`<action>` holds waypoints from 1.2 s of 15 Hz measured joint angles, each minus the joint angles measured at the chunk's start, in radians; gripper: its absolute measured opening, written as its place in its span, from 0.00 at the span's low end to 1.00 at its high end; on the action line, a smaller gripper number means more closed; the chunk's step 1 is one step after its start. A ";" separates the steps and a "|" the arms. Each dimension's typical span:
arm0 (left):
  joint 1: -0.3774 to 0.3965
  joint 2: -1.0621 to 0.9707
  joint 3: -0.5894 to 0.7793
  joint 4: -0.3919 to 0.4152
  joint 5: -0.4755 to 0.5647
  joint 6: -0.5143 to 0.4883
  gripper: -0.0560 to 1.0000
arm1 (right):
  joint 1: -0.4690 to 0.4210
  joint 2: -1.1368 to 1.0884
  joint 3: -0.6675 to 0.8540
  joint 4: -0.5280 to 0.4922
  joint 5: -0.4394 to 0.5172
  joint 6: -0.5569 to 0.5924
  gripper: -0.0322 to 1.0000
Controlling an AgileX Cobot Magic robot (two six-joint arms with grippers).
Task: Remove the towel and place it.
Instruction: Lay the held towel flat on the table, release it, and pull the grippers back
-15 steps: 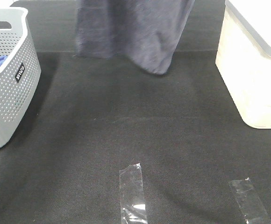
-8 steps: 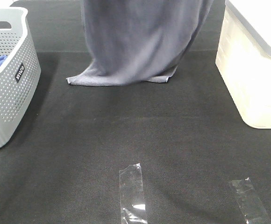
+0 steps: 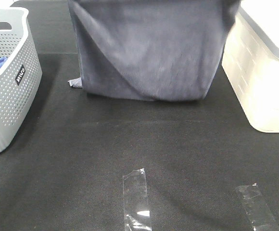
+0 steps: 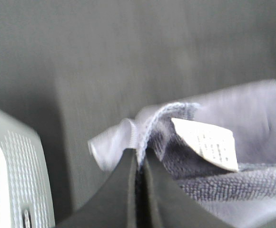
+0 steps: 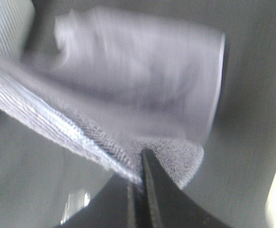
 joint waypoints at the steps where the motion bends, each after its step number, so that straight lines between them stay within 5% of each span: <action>1: 0.001 0.000 0.033 -0.025 0.004 0.000 0.05 | -0.001 0.000 0.049 -0.007 0.026 0.002 0.03; 3: -0.004 -0.004 0.139 -0.092 0.008 0.032 0.05 | -0.007 -0.001 0.102 -0.012 0.032 0.007 0.03; 7: -0.055 -0.085 0.355 -0.099 0.008 0.044 0.05 | -0.009 -0.044 0.234 0.001 0.032 0.029 0.03; 11: -0.128 -0.298 0.704 -0.128 -0.023 -0.026 0.05 | -0.008 -0.217 0.486 0.047 0.046 0.029 0.03; 18: -0.338 -0.571 1.087 -0.194 -0.058 -0.205 0.05 | -0.007 -0.565 0.881 0.079 0.050 0.031 0.03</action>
